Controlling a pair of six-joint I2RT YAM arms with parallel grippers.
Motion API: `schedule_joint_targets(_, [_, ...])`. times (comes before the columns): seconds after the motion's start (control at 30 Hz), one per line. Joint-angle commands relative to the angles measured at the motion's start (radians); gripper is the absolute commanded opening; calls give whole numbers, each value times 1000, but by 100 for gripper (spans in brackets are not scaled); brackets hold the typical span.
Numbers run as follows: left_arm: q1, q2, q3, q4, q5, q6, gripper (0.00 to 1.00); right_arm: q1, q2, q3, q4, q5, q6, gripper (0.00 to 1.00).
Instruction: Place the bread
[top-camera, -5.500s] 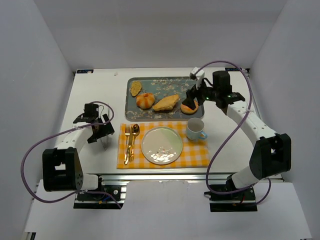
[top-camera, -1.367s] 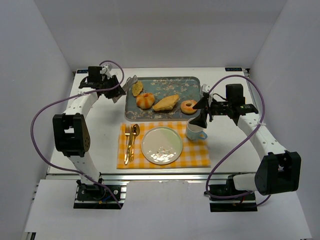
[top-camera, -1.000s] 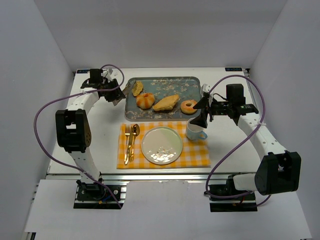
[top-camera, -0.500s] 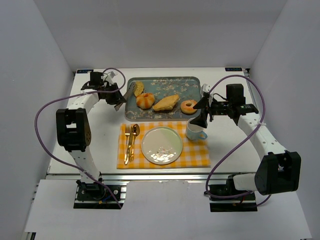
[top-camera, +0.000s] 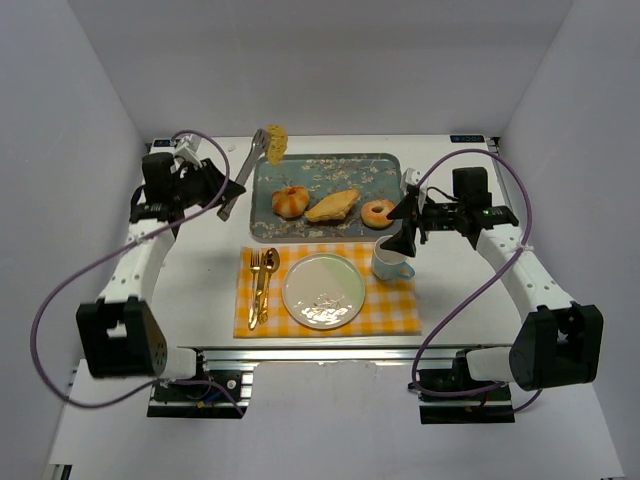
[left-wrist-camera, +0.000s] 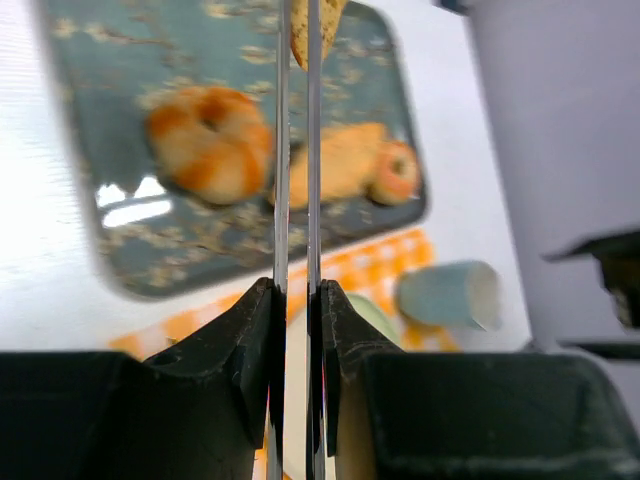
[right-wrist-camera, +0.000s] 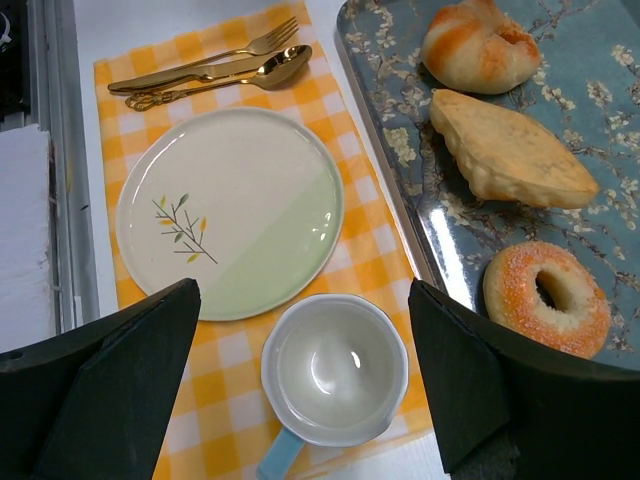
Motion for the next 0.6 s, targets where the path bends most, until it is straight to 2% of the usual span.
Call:
schedule_joint_targets(0.0, [-37, -158, -131, 60, 128, -76, 0, -9, -32, 58, -42, -20, -24, 89])
schedule_joint_targets(0.03, [-78, -192, -207, 48, 137, -78, 0, -9, -34, 61, -44, -19, -23, 89])
schedule_joint_targets(0.13, [-178, -327, -312, -44, 124, -58, 0, -9, -34, 76, -41, 3, -15, 89])
schedule_joint_targets(0.17, [-242, -394, -364, -73, 107, -52, 0, -7, -32, 84, -39, 19, 0, 89])
schedule_joint_targets(0.27, [-365, -520, -430, -215, 41, -59, 0, -9, -40, 112, -39, 29, 9, 88])
schedule_joint_targets(0.37, [-439, -598, -456, -338, -20, -67, 0, -7, -40, 131, -27, 24, 28, 88])
schedule_joint_targets(0.57, [-453, -695, -521, -443, -70, -58, 0, -7, -43, 127, 1, 10, 74, 89])
